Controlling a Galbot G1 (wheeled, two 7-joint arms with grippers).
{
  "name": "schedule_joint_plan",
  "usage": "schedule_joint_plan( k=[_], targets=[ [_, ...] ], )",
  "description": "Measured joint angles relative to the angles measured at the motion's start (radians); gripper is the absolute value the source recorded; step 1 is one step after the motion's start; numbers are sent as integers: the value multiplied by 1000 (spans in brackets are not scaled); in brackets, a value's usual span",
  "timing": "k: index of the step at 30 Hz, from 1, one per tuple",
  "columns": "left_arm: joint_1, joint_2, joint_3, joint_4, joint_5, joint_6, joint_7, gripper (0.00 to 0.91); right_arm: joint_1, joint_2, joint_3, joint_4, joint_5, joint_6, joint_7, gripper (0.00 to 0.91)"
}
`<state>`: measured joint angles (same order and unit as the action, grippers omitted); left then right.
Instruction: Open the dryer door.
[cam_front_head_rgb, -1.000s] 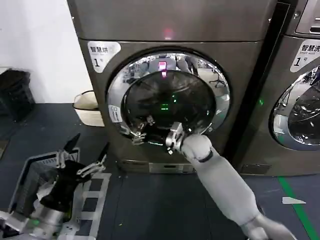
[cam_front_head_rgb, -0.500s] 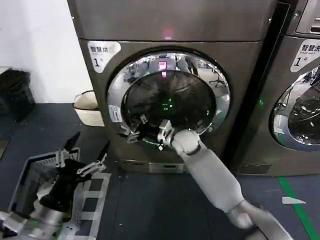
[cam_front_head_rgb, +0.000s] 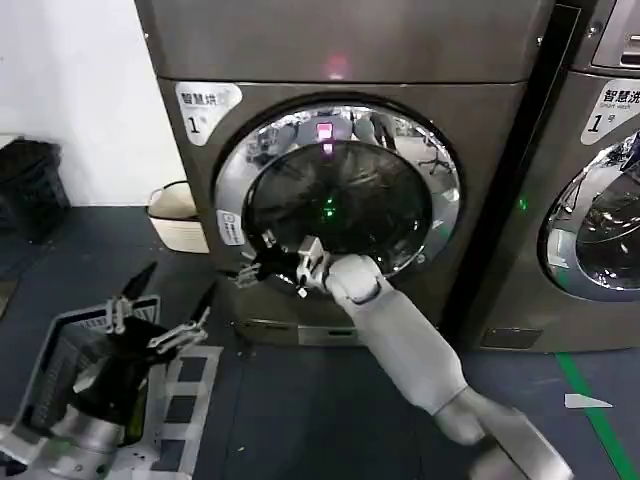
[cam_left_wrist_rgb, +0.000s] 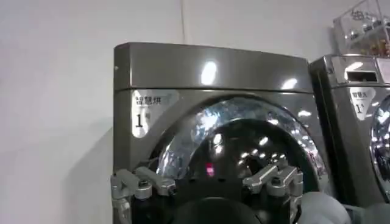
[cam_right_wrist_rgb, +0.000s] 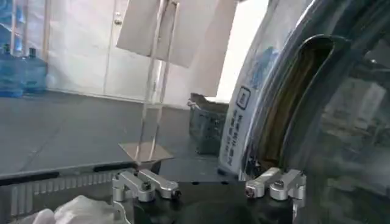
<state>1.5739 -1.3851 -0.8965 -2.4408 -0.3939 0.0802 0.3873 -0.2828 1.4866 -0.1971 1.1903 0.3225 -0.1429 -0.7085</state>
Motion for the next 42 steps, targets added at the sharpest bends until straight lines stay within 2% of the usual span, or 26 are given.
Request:
schedule_joint_plan(
  k=[6, 16, 19, 24, 27, 34, 42],
  targets=[
    [-31, 20, -30, 30, 26, 81, 11, 907, -22, -41, 0, 59, 26, -23, -114, 907],
    [-107, 82, -132, 123, -46, 164, 8, 907, -78, -124, 39, 182, 69, -2, -320, 907],
    [-138, 105, -142, 169, -66, 154, 31, 907, -97, -150, 48, 230, 78, 13, -361, 907],
    [-186, 151, -141, 245, -166, 132, 153, 907, -132, -197, 76, 317, 90, 15, -435, 907],
    [-218, 183, -123, 300, -185, 96, 191, 907, -156, -230, 96, 366, 93, 14, -466, 907],
    [-291, 258, -58, 400, -218, 90, 195, 907, -229, -324, 162, 468, 125, 21, -591, 907],
    [-391, 346, 125, 461, -297, 90, 206, 907, -342, -439, 290, 552, 169, 74, -718, 907]
  ],
)
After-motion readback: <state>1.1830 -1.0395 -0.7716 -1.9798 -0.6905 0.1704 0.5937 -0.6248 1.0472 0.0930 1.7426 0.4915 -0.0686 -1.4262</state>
